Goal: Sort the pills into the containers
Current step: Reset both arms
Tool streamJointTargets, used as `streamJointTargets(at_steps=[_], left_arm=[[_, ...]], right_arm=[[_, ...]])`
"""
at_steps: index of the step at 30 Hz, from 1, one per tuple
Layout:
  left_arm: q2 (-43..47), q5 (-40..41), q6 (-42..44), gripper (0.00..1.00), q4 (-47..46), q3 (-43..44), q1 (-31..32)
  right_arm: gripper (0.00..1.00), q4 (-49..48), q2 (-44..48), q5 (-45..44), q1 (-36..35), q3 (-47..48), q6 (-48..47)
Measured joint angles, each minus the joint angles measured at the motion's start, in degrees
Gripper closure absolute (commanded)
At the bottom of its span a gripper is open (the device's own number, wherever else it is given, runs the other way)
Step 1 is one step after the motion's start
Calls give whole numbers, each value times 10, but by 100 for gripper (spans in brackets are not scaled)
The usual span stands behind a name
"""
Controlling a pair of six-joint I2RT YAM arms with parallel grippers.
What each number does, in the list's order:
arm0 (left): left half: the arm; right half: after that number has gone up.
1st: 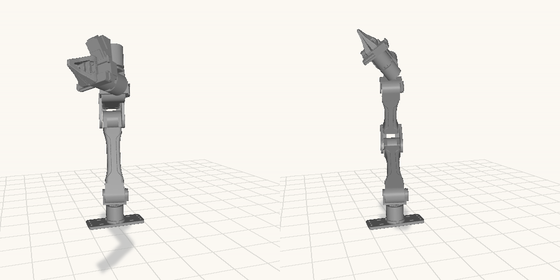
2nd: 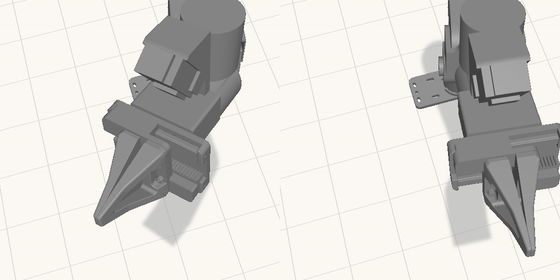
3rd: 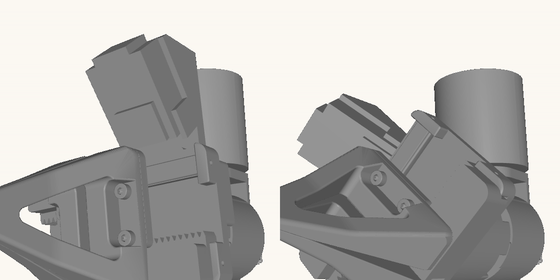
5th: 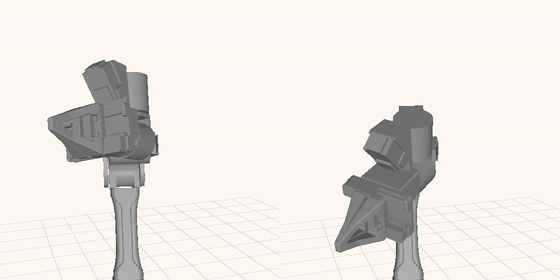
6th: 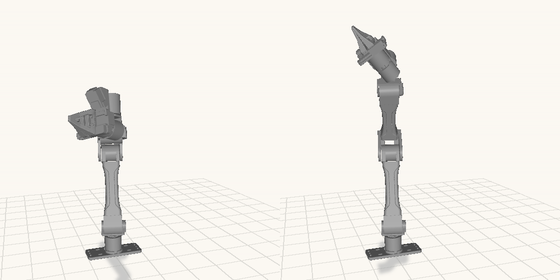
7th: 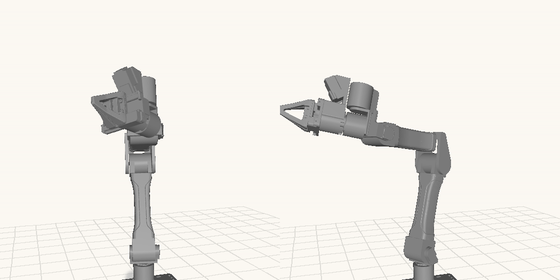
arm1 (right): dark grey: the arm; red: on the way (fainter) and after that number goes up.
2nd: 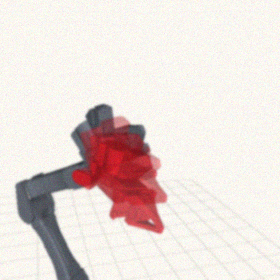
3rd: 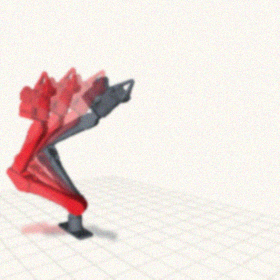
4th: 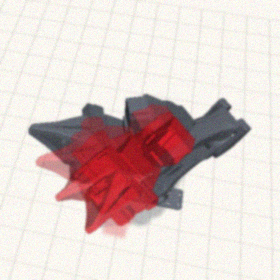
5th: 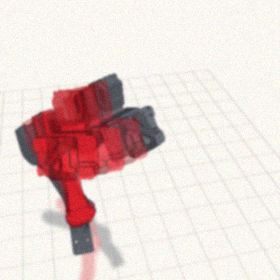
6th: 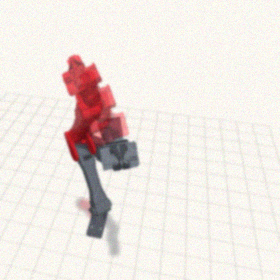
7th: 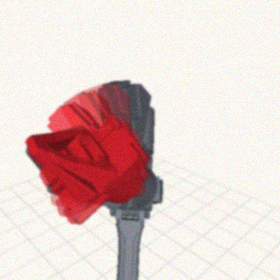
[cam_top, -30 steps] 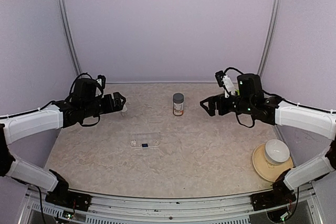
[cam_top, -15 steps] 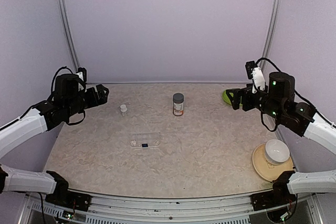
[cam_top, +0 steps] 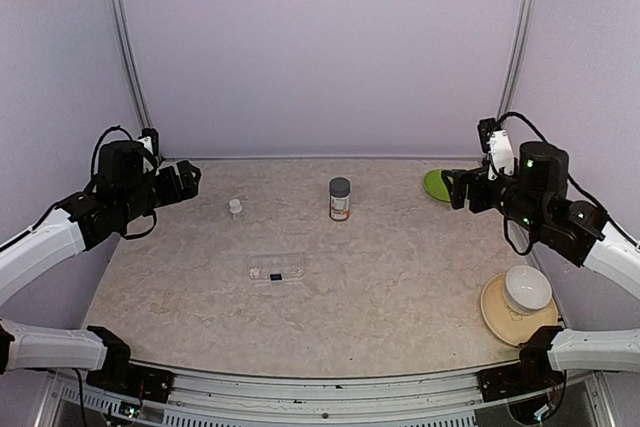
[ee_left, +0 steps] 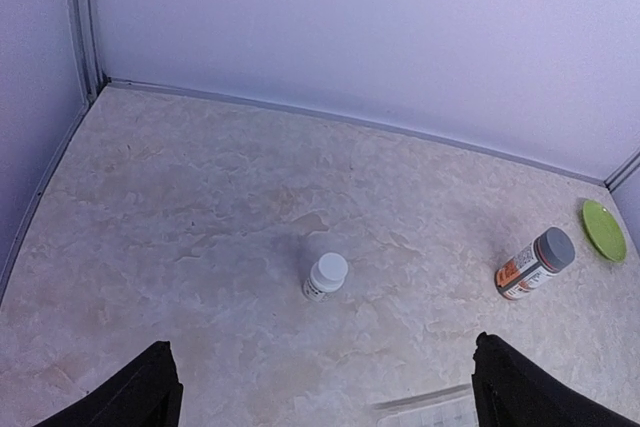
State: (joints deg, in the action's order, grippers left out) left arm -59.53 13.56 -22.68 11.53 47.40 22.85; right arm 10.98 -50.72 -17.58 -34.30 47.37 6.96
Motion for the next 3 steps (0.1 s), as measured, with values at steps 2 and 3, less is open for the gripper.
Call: streamJointTargets(at_steps=[2,3], left_arm=[[0,0,0,1,0,0,0],[0,0,0,1,1,0,0]], right_arm=[[0,0,-3,-3,0,0,0],[0,0,-5,-5,0,0,0]])
